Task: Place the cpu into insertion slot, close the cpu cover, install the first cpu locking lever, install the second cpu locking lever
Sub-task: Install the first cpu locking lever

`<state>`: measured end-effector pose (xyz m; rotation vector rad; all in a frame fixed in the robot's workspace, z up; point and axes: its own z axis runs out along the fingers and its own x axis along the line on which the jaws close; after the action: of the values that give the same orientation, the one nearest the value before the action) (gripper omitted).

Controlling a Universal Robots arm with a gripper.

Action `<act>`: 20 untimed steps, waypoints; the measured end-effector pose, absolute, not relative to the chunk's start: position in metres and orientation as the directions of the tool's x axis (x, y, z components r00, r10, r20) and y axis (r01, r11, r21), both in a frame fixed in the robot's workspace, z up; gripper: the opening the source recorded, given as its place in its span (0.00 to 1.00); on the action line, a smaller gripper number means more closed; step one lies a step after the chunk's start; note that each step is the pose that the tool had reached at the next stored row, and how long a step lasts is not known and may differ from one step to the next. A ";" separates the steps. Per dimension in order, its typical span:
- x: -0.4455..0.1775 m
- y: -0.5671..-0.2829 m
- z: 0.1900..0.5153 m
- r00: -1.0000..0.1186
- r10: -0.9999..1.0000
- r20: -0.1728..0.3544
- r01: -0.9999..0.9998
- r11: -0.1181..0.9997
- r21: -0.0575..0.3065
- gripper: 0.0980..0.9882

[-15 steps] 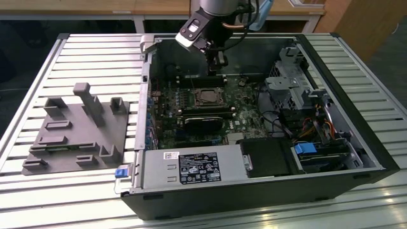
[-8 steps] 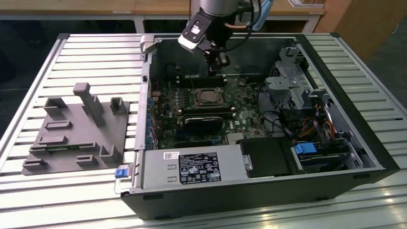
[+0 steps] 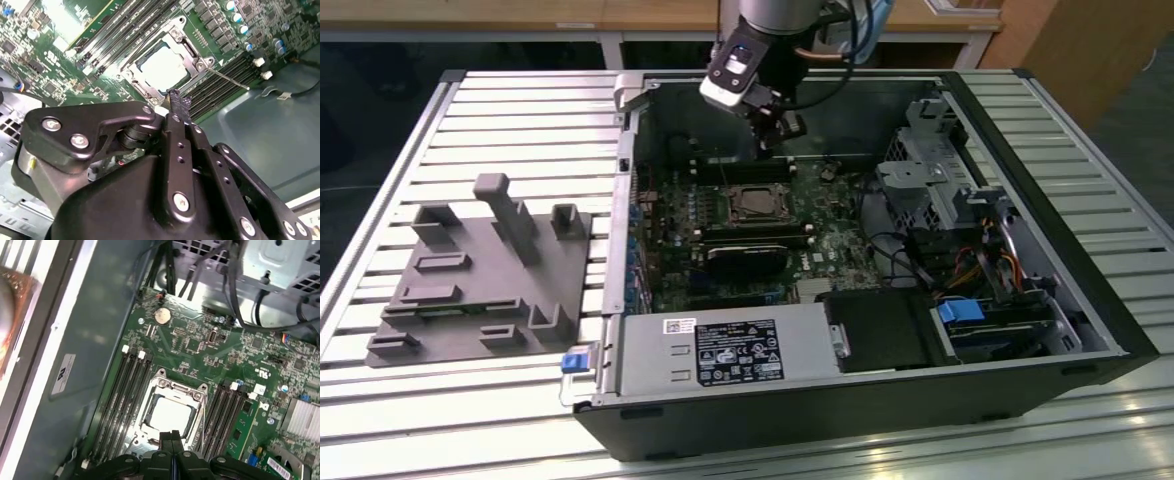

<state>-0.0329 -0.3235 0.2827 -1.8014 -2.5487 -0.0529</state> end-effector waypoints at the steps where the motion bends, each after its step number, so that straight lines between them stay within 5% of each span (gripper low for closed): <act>1: -0.033 -0.324 0.283 -0.345 0.938 0.036 0.939 0.344 0.016 0.01; 20: -0.033 -0.324 0.282 -0.558 0.829 0.035 0.830 0.558 0.017 0.01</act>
<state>-0.0329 -0.3235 0.2821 -1.4651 -2.7523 -0.0495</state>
